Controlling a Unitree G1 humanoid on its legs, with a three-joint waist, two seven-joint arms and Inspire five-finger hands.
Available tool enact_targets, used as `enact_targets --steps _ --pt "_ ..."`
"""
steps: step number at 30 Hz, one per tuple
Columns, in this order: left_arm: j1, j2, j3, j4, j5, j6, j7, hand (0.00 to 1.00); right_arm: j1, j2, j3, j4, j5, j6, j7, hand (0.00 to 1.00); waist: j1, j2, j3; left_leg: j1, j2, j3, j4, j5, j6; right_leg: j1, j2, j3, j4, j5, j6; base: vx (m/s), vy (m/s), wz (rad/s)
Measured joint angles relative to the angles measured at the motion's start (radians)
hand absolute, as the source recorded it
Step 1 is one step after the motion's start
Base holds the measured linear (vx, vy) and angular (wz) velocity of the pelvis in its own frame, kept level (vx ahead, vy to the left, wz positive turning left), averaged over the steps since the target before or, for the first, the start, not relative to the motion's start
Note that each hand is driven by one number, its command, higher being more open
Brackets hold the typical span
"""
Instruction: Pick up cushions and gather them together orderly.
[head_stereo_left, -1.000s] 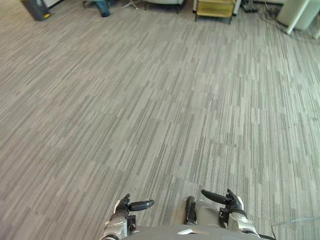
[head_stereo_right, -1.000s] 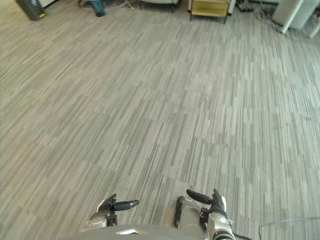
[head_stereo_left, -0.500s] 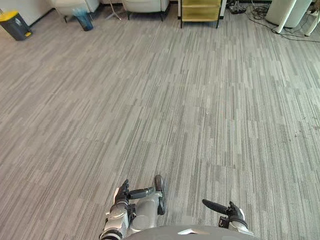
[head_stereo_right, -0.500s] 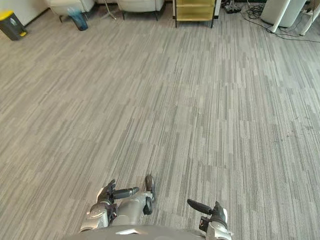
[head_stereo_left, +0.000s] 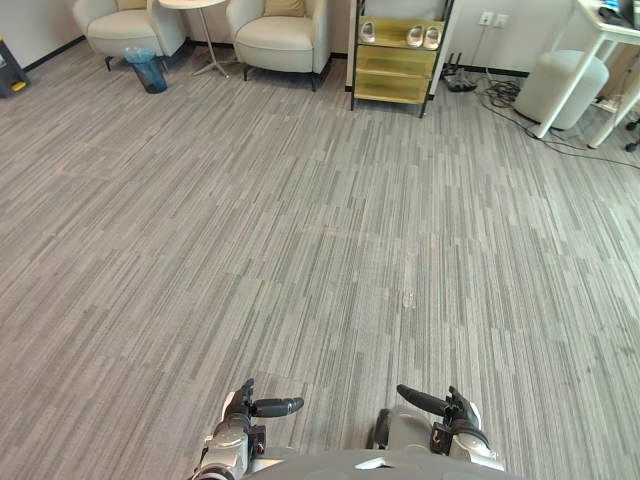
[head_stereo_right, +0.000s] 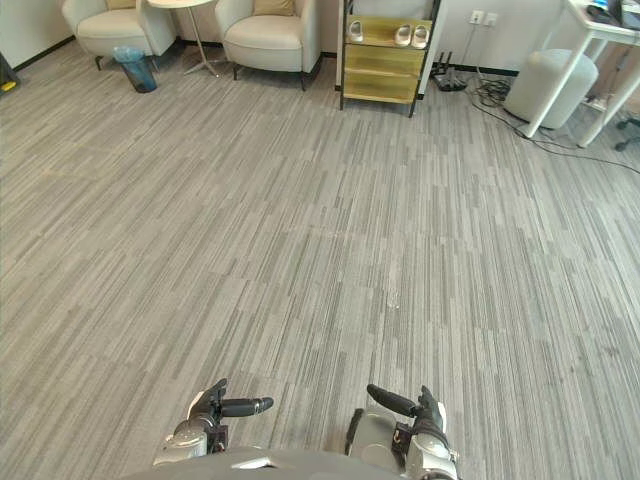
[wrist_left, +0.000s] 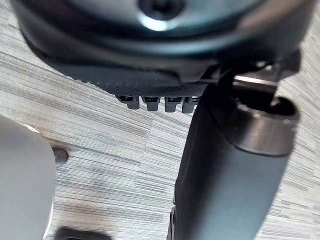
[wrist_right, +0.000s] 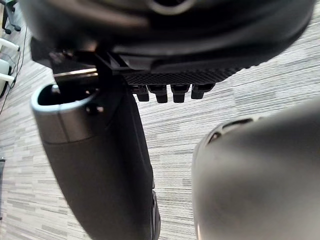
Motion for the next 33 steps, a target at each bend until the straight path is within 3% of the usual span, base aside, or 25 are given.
enact_targets --steps 2,4,5,6,7,8,9,13,14,16,17,18,20,22,23,24,25,27,28,31,32,33 --pt "0.003 -0.015 0.000 0.004 0.009 -0.001 -0.005 1.00 -0.003 -0.002 -0.030 0.011 0.003 0.003 0.000 1.00 -0.011 0.005 0.004 0.018 -0.001 -0.034 0.034 0.027 -0.015 -0.003 -0.011 0.016 0.091 -0.065 -0.008 0.46 -0.335 0.08" --pt "0.013 -0.034 0.022 0.001 0.010 -0.005 -0.001 1.00 0.004 -0.009 -0.042 0.022 0.003 0.011 -0.001 1.00 -0.009 0.026 -0.011 -0.001 0.023 -0.041 0.140 0.028 -0.024 0.053 0.004 0.003 0.064 -0.137 -0.012 0.44 -0.274 0.21" --pt "0.014 -0.043 0.038 -0.002 0.019 -0.007 -0.005 1.00 0.020 -0.011 -0.043 0.007 0.006 0.014 -0.001 1.00 -0.023 0.044 -0.011 -0.097 0.055 -0.068 0.362 0.034 -0.067 0.126 0.027 -0.039 -0.005 -0.151 -0.016 0.38 -0.202 0.58" --pt "0.017 -0.042 0.053 -0.013 0.028 -0.007 -0.009 1.00 0.033 -0.012 -0.031 -0.006 0.005 0.016 -0.003 1.00 -0.026 0.057 -0.009 -0.218 0.099 -0.069 0.626 0.095 -0.141 0.204 0.051 -0.068 -0.068 -0.154 -0.022 0.45 -0.240 0.60" --pt "0.018 -0.043 0.063 -0.021 0.028 -0.007 -0.009 1.00 0.035 -0.011 -0.029 -0.009 0.005 0.018 -0.004 1.00 -0.023 0.060 -0.008 -0.250 0.116 -0.065 0.694 0.098 -0.150 0.227 0.061 -0.073 -0.084 -0.157 -0.027 0.36 -0.155 0.40" --pt "0.024 -0.048 0.076 -0.051 0.028 -0.009 -0.005 1.00 0.044 -0.007 -0.009 -0.009 0.006 0.020 -0.005 1.00 -0.013 0.059 -0.005 -0.344 0.159 -0.029 0.875 0.075 -0.128 0.304 0.083 -0.091 -0.136 -0.164 -0.038 0.34 -0.121 0.22" --pt "0.023 -0.038 0.070 -0.071 0.029 -0.010 -0.008 1.00 0.057 -0.001 0.012 -0.009 0.007 0.020 -0.005 1.00 -0.002 0.044 -0.002 -0.404 0.166 0.006 0.917 0.042 -0.111 0.371 0.086 -0.101 -0.183 -0.167 -0.039 0.34 -0.105 0.19" --pt "0.019 -0.037 0.067 -0.099 0.030 -0.012 -0.008 1.00 0.060 0.020 0.008 -0.011 0.011 0.020 -0.007 1.00 0.008 0.018 -0.001 -0.500 0.145 0.128 0.688 -0.026 -0.061 0.488 0.076 -0.114 -0.294 -0.159 -0.015 0.37 -0.032 0.03" --pt "0.017 -0.036 0.067 -0.099 0.030 -0.011 -0.007 1.00 0.063 0.023 0.006 -0.012 0.017 0.021 -0.011 1.00 0.008 0.014 0.000 -0.508 0.101 0.138 0.452 -0.008 -0.053 0.523 0.061 -0.115 -0.318 -0.165 0.006 0.42 0.097 -0.03" --pt "0.014 -0.036 0.068 -0.097 0.029 -0.011 -0.005 1.00 0.072 0.023 0.008 -0.011 0.026 0.023 -0.016 1.00 0.012 0.011 0.003 -0.507 0.042 0.113 0.160 0.153 -0.032 0.557 0.034 -0.103 -0.317 -0.194 0.051 0.50 0.159 -0.11" --pt "0.016 -0.038 0.070 -0.097 0.027 -0.011 -0.002 1.00 0.077 0.022 0.009 -0.012 0.027 0.023 -0.018 1.00 0.020 0.014 0.001 -0.496 0.036 0.104 0.133 0.232 -0.040 0.570 0.031 -0.089 -0.315 -0.205 0.066 0.49 0.184 -0.24" --pt "0.012 -0.026 0.069 -0.096 0.025 -0.011 -0.002 1.00 0.076 0.026 0.020 -0.007 0.027 0.024 -0.022 1.00 0.029 -0.006 -0.001 -0.470 0.009 0.113 0.131 0.263 -0.020 0.588 0.007 -0.067 -0.314 -0.216 0.080 0.38 0.139 -0.16" --pt "0.009 -0.013 0.066 -0.099 0.027 -0.013 0.000 1.00 0.079 0.044 0.038 -0.010 0.026 0.023 -0.023 1.00 0.026 -0.042 -0.009 -0.465 -0.018 0.118 0.130 0.230 -0.004 0.587 -0.023 -0.041 -0.305 -0.206 0.077 0.47 0.183 -0.01" --pt "0.011 0.006 0.074 -0.092 0.024 -0.006 -0.006 1.00 0.081 0.069 0.039 -0.010 0.023 0.027 -0.016 1.00 0.037 -0.074 -0.025 -0.457 -0.036 0.147 0.201 0.156 0.009 0.584 -0.060 0.022 -0.253 -0.193 0.085 0.43 0.185 -0.21" --pt "0.011 0.006 0.074 -0.083 0.023 -0.006 -0.004 1.00 0.081 0.069 0.039 -0.010 0.021 0.027 -0.011 1.00 0.043 -0.078 -0.030 -0.430 -0.043 0.168 0.212 0.122 0.017 0.562 -0.078 0.057 -0.176 -0.193 0.086 0.35 0.179 -0.52" --pt "0.011 0.004 0.067 -0.077 0.024 -0.008 -0.006 1.00 0.080 0.059 0.039 -0.012 0.004 0.025 0.000 1.00 0.048 -0.072 -0.035 -0.391 -0.051 0.188 0.211 0.082 0.021 0.493 -0.099 0.091 0.007 -0.171 0.113 0.41 0.209 -0.57" --pt "0.015 0.004 0.065 -0.073 0.024 -0.007 -0.008 1.00 0.077 0.049 0.038 -0.015 -0.001 0.022 0.004 1.00 0.045 -0.065 -0.032 -0.339 -0.058 0.197 0.191 0.057 0.026 0.387 -0.129 0.113 0.247 -0.110 0.130 0.40 0.194 -0.43" --pt "0.015 0.007 0.064 -0.059 0.023 -0.006 -0.006 1.00 0.079 0.040 0.036 -0.015 -0.004 0.020 0.006 1.00 0.032 -0.063 -0.027 -0.287 -0.064 0.194 0.180 0.034 0.025 0.301 -0.153 0.109 0.436 -0.105 0.132 0.30 0.077 -0.07" --pt "0.015 0.009 0.057 -0.043 0.020 -0.003 -0.004 1.00 0.079 0.032 0.027 -0.023 0.003 0.021 0.008 1.00 0.025 -0.050 -0.020 -0.233 -0.064 0.197 0.163 0.022 0.023 0.242 -0.169 0.070 0.510 -0.137 0.120 0.33 0.044 0.07" --pt "0.022 0.013 0.026 -0.035 0.017 0.002 -0.004 1.00 0.067 0.028 0.026 -0.032 -0.002 0.013 0.009 1.00 0.009 -0.043 -0.021 -0.122 -0.046 0.195 0.073 0.022 0.018 0.142 -0.168 -0.059 0.379 -0.187 0.064 0.29 -0.026 0.06" --pt "0.021 0.008 0.025 -0.034 0.013 0.003 -0.004 1.00 0.056 0.027 0.025 -0.031 -0.006 0.010 0.011 1.00 0.003 -0.034 -0.021 -0.101 -0.023 0.194 0.055 0.015 -0.004 0.106 -0.134 -0.080 0.249 -0.185 0.065 0.38 -0.148 0.03" --pt "0.021 0.008 0.025 -0.034 0.012 0.003 -0.004 1.00 0.055 0.027 0.024 -0.030 -0.006 0.010 0.011 1.00 0.002 -0.033 -0.021 -0.098 -0.020 0.193 0.053 0.014 -0.007 0.100 -0.128 -0.080 0.227 -0.184 0.065 0.40 -0.229 0.02"
